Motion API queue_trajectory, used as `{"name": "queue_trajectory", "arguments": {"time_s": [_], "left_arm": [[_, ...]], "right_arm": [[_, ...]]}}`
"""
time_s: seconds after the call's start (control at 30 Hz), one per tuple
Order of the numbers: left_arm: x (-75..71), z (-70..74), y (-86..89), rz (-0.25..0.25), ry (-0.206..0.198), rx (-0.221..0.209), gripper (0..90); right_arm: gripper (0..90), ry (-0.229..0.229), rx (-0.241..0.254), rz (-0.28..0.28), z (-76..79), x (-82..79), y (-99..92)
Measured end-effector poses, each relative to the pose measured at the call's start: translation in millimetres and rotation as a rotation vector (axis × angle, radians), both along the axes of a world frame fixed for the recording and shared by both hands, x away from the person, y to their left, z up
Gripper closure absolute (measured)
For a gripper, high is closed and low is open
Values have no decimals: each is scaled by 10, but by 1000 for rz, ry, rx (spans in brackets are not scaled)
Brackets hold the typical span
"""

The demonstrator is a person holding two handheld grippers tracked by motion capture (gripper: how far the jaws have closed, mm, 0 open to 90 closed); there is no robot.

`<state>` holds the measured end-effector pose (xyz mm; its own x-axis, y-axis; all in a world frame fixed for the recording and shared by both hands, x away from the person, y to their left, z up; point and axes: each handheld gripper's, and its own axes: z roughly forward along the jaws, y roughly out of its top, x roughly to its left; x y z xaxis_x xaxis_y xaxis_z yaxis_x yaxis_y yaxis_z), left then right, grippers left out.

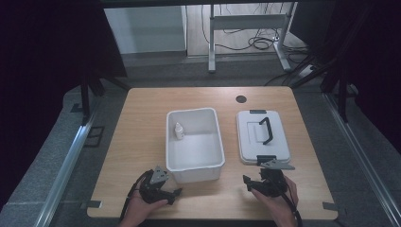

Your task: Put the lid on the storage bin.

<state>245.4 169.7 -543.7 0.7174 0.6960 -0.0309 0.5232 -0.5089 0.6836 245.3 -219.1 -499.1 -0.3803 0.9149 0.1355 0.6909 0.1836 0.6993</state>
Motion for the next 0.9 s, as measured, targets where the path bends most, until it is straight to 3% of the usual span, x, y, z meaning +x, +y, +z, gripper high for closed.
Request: {"name": "queue_trajectory", "arguments": {"time_s": [0.33, 0.9], "left_arm": [[1, 1, 1, -1, -1, 1, 123], [-1, 1, 0, -1, -1, 2, 123]], "right_arm": [[274, 12, 0, -49, 116, 93, -214], [290, 48, 63, -76, 245, 232, -446]]}}
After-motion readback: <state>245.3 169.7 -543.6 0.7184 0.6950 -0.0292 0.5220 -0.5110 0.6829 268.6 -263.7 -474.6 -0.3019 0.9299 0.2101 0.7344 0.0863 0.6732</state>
